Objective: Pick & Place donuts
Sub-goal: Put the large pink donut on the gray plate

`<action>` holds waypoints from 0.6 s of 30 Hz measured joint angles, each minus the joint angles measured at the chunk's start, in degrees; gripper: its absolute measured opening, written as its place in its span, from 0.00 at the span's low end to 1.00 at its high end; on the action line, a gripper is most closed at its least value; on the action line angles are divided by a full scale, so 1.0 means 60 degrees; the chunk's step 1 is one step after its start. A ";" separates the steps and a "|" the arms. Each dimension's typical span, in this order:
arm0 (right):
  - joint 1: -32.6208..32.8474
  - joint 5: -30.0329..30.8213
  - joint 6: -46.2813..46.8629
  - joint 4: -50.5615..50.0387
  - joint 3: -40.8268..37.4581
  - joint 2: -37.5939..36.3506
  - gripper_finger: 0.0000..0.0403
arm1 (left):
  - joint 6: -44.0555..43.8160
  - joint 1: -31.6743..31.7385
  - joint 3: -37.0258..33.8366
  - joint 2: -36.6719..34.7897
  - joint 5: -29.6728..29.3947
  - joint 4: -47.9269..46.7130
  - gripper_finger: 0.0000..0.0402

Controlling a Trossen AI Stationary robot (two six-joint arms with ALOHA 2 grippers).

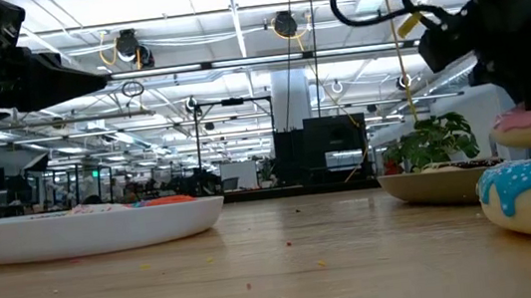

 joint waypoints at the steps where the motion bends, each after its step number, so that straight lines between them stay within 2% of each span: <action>1: -0.0094 0.0000 -0.0068 0.0006 -0.0051 0.0000 0.01 | 0.0000 0.0000 0.0000 0.0000 -0.0002 -0.0004 0.01; 7: -0.0467 -0.0020 -0.0232 0.0587 -0.0493 0.0000 0.01 | 0.0007 0.0000 0.0000 0.0000 -0.0002 -0.0007 0.01; 10: -0.0496 -0.0354 -0.0372 0.0923 -0.0752 0.0003 0.01 | 0.0022 0.0000 0.0000 0.0000 -0.0002 -0.0007 0.01; 18: -0.0496 -0.0515 -0.0483 0.1038 -0.0918 0.0011 0.01 | 0.0055 0.0000 0.0000 0.0000 -0.0002 -0.0044 0.01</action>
